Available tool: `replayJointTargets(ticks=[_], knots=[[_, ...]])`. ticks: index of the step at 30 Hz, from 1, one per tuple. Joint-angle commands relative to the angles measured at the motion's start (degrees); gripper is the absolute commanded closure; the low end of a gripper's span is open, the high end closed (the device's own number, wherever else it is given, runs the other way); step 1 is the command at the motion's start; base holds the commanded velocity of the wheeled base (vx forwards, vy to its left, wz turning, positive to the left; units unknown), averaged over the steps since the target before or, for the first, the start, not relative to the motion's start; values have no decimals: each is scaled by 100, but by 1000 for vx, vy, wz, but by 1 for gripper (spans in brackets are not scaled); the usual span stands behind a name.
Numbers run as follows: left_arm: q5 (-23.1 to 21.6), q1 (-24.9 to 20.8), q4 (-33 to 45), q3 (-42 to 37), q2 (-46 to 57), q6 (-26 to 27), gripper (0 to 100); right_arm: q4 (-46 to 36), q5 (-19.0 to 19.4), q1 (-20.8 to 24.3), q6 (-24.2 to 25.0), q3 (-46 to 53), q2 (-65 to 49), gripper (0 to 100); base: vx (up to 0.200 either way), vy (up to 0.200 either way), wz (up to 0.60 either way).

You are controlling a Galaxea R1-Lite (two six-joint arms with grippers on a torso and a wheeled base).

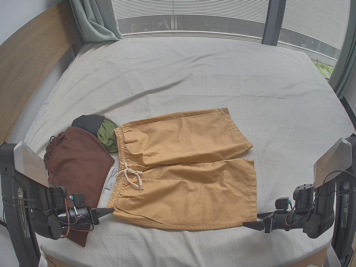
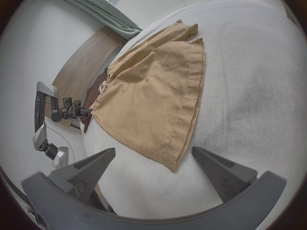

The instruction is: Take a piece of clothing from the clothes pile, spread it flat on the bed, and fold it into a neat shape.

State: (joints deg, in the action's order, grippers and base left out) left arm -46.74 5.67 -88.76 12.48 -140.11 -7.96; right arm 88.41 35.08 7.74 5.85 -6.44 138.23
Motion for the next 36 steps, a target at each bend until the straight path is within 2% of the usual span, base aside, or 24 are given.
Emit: replayJointTargets(ticks=[1,3,4,15,27,33,36], knots=[[-2,4,-1,0,-8,-4,100,1,-2,114,13,-59,187,0,0,0,0],[-2,4,-1,0,-8,-4,100,1,-10,105,13,-139,187,0,0,0,0],[7,4,-1,0,-8,-4,100,1,-10,105,13,-165,187,100,0,0,0],[-2,4,-1,0,-8,-4,100,1,-10,78,13,-165,187,100,0,0,0],[-19,40,-1,-238,27,-30,100,-8,-2,87,-58,310,-235,100,0,0,0],[-327,127,8,-413,36,14,100,-8,7,-27,-497,442,-217,100,0,0,0],[-336,163,8,-519,18,234,100,-8,25,-36,-568,529,-235,100,0,0,0]])
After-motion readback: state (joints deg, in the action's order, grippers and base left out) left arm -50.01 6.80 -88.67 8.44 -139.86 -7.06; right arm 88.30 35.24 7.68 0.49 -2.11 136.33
